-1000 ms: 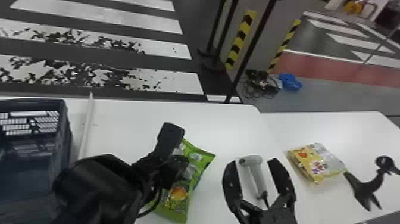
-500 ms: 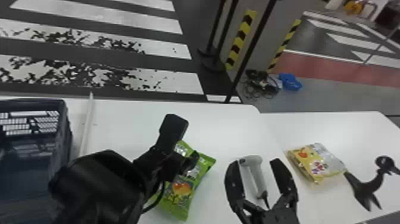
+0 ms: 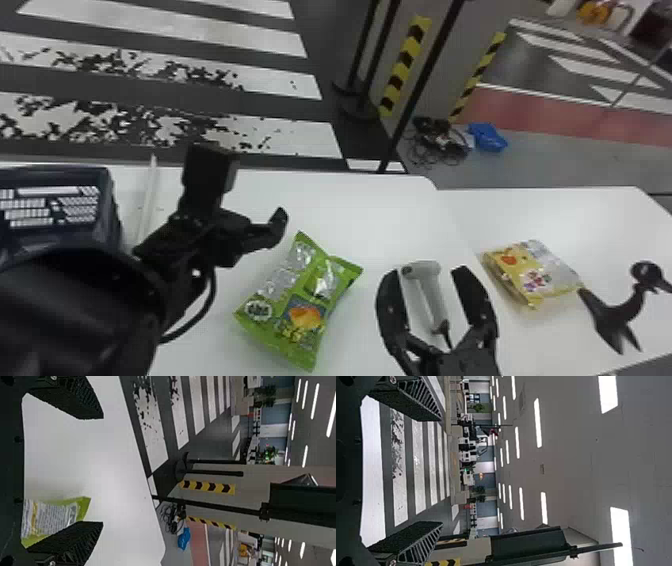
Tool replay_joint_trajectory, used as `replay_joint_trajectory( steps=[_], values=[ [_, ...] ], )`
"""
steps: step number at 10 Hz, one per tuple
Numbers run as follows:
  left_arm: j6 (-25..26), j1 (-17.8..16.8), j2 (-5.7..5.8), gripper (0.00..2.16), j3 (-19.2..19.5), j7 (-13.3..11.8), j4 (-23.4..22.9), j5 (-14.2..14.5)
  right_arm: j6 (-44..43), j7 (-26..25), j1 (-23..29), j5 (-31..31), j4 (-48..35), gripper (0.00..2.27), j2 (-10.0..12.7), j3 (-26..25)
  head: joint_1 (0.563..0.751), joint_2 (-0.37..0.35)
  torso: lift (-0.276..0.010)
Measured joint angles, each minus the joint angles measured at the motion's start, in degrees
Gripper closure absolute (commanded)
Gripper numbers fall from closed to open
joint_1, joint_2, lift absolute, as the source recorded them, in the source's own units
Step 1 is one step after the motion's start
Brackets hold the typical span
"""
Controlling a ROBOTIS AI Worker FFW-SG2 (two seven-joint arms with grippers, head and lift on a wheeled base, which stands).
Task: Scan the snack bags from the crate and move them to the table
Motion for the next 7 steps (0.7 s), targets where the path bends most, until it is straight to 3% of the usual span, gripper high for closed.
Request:
replay_joint_trajectory(
  steps=[2,4,7],
  values=[
    [-1.75,4.27,4.36,0.03,5.69,1.07,-4.69,0.34,0.01,0.0,-0.69,0.0,0.55,0.06,-0.13,0.58,0.695,-0.281,-0.095],
    [-6.44,8.65,7.42,0.03,9.49,2.8,-7.89,0.64,0.17,0.0,-1.28,0.17,1.0,0.06,-0.18,1.06,0.695,-0.219,-0.095],
    [-15.22,15.98,10.54,0.03,13.91,5.55,-12.39,-0.14,0.19,0.0,-1.78,0.48,1.4,0.06,-0.17,2.5,0.695,-0.119,-0.095]
  ],
)
